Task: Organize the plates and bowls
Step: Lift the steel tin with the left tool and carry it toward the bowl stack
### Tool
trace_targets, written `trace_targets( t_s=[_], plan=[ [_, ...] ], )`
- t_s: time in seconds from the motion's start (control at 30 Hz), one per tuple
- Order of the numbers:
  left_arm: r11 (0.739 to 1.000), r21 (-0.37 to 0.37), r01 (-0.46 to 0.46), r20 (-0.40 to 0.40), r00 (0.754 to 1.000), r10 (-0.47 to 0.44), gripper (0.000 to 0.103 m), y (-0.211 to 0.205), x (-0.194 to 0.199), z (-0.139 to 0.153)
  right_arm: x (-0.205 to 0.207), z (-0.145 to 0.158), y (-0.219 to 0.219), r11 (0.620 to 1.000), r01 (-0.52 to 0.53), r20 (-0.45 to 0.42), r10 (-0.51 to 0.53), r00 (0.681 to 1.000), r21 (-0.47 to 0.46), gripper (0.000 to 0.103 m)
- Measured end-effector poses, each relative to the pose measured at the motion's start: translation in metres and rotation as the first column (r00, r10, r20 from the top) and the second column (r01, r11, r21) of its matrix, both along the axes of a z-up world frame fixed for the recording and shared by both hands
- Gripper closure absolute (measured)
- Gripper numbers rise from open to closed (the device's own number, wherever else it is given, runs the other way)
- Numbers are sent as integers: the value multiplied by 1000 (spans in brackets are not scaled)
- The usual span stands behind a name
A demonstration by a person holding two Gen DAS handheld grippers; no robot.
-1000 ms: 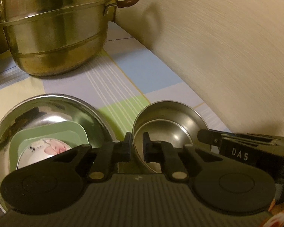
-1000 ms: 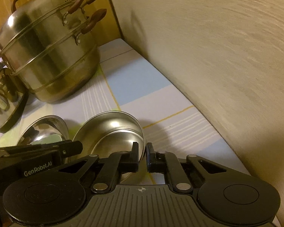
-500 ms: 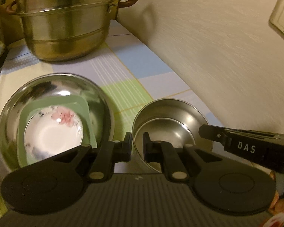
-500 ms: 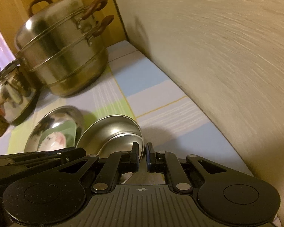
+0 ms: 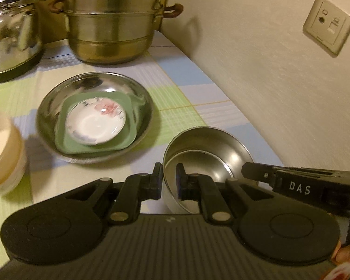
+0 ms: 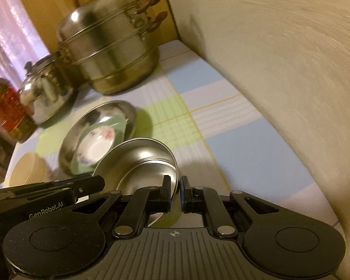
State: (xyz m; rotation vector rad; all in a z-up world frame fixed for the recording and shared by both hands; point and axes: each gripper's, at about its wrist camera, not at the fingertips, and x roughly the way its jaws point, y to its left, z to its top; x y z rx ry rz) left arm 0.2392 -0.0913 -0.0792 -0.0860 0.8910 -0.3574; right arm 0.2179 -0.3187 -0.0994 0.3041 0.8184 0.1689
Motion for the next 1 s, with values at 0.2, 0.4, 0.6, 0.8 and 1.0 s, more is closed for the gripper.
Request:
trace_targets(
  t_s=[0.2, 0.4, 0.6, 0.8, 1.0],
  plan=[
    [998, -4, -62, 5, 998, 62, 93, 18, -40, 7, -29, 2, 16, 997, -71, 3, 71, 997, 0, 95],
    [990, -1, -141, 17, 990, 141, 93, 37, -78, 16, -50, 2, 35, 988, -155, 10, 155, 988, -1, 95],
    [975, 4, -222, 29, 975, 222, 93, 58, -110, 21, -69, 3, 56, 971, -239, 19, 239, 971, -3, 95],
    [954, 23, -299, 42, 954, 298, 93, 76, -139, 26, -84, 1, 78, 949, -317, 27, 317, 948, -2, 95],
    [928, 39, -369, 51, 929, 367, 93, 97, -158, 30, -88, 1, 102, 923, -385, 31, 385, 922, 6, 95]
  ],
)
